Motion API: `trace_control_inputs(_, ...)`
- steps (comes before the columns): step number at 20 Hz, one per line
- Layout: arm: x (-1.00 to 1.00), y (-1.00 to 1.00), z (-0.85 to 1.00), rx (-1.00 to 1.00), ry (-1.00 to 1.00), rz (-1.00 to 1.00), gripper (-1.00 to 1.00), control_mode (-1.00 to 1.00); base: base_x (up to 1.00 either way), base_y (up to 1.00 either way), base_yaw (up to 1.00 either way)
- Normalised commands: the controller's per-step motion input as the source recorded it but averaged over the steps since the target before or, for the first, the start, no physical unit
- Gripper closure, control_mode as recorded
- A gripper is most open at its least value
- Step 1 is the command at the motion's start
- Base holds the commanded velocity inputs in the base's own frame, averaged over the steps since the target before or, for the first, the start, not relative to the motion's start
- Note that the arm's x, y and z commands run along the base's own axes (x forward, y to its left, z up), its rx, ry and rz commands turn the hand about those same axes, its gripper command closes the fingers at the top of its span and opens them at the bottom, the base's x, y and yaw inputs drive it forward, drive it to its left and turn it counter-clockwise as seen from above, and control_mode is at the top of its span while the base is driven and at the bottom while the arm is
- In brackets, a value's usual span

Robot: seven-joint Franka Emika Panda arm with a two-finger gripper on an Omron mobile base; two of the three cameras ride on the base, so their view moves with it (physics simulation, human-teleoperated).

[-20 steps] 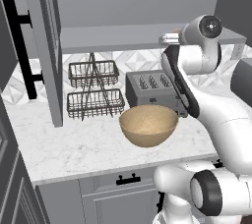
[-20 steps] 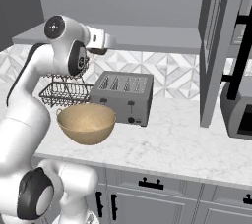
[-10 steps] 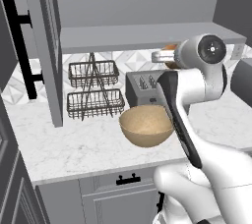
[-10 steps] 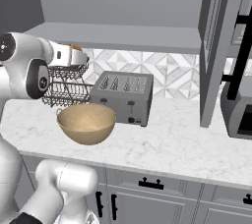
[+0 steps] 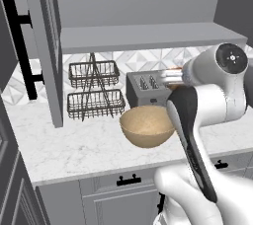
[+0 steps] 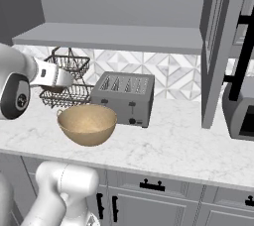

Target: Open the cabinet, pick up the bread from the cabinet and place it in the basket. Then move the basket to the dining counter.

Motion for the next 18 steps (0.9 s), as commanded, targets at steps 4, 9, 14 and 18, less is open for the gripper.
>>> trace_control_inputs(4,-0.56,0.06,-0.57,0.05,0.25,0.04,1.00,-1.00,0.00,0.00,0.00)
trace_control_inputs(9,-0.22,0.09,-0.78,0.00,0.23,0.03,1.00,-1.00,0.00,0.00,0.00)
trace_control_inputs(14,0.12,0.00,-0.22,0.00,0.20,0.05,1.00,-1.00,0.00,0.00,0.00)
trace_control_inputs(18,0.33,-0.01,0.00,0.00,0.15,-0.03,1.00,-1.00,0.00,0.00,0.00)
